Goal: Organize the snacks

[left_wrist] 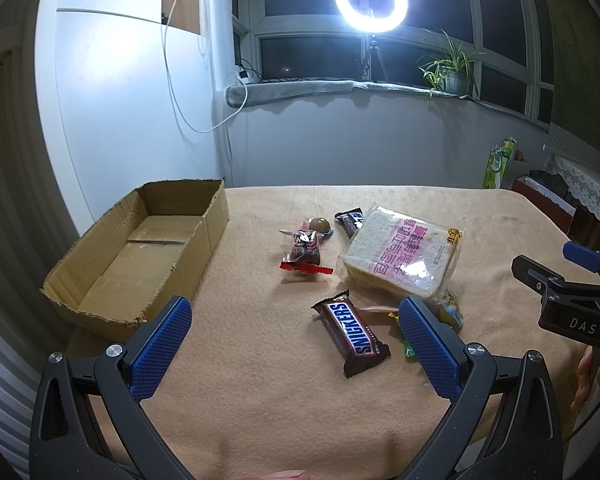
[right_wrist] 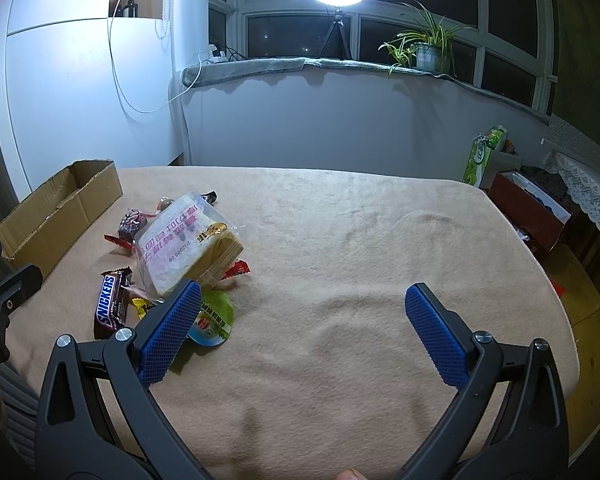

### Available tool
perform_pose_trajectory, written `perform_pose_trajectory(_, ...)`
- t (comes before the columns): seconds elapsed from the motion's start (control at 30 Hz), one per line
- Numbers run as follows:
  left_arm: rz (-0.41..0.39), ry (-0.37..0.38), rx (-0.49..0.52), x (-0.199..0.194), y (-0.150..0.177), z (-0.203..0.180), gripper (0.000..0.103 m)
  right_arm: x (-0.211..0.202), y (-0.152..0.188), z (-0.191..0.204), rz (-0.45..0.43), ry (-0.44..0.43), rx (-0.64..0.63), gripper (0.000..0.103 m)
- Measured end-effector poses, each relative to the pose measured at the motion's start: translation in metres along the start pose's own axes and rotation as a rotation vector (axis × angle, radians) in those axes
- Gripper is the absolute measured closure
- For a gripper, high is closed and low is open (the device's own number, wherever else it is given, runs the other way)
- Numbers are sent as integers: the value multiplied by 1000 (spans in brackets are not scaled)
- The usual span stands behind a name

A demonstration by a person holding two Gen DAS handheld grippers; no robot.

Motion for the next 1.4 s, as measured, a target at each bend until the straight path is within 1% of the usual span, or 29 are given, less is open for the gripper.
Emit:
perform_pose_trajectory(0.4, 6, 0, 1, 1, 1, 0, 0, 3, 1, 2, 12, -2, -4, 0)
perform_pose_trajectory(0.5, 11, 2, 3, 3, 3, 0, 0, 8, 5, 4, 32, -4, -14, 0)
perform_pose_trajectory(0.53, 15, 1, 4, 5, 4, 1, 0, 11, 9, 6, 52, -7, -22, 0)
perform_pose_trajectory(0.6, 35, 6, 0, 11, 9, 5, 0, 16, 17, 9, 87, -20, -39, 0)
perform_pose_trajectory(0.7, 97, 9, 19, 24, 25, 11, 0, 25, 36, 17, 152, -62, -74, 0)
perform_pose_trajectory(0.8, 157, 19, 43, 38, 41, 14, 0, 34, 57, 33, 210, -147, -97, 0)
perform_pose_trajectory(0.83, 172, 27, 42, 41, 45, 14, 0, 36, 60, 38, 220, -162, -103, 0)
perform_pose_trajectory(0.93, 213, 80, 31, 50, 54, 11, 0, 44, 70, 53, 243, -205, -129, 0)
perform_pose_trajectory(1.0, 239, 119, 17, 56, 57, 9, 0, 47, 73, 57, 229, -195, -153, 0)
perform_pose_trajectory(1.07, 258, 156, 3, 61, 61, 9, 0, 46, 76, 56, 216, -210, -157, 0)
perform_pose_trajectory(1.1, 259, 159, 4, 64, 64, 9, 0, 45, 77, 55, 205, -220, -167, 0)
perform_pose_trajectory(1.2, 224, 160, 54, 64, 68, 8, 0, 42, 78, 54, 196, -235, -187, 0)
perform_pose_trajectory(1.27, 193, 172, 52, 62, 69, 8, 0, 42, 76, 53, 198, -242, -185, 0)
perform_pose_trajectory(1.33, 167, 182, 52, 60, 71, 9, 0, 36, 73, 49, 165, -261, -167, 0)
perform_pose_trajectory(1.4, 178, 194, 64, 60, 69, 9, 0, 28, 68, 45, 120, -276, -149, 3)
Point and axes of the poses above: each gripper's, at about its wrist camera, not at the fingertips, and x roughly the way its jaws point, z to its left, y to its underside, the point moved 4 cm from there along x, roughly the way its jaws point, and after that the axes turned 5 degrees about -y, right-handed, at the moved point
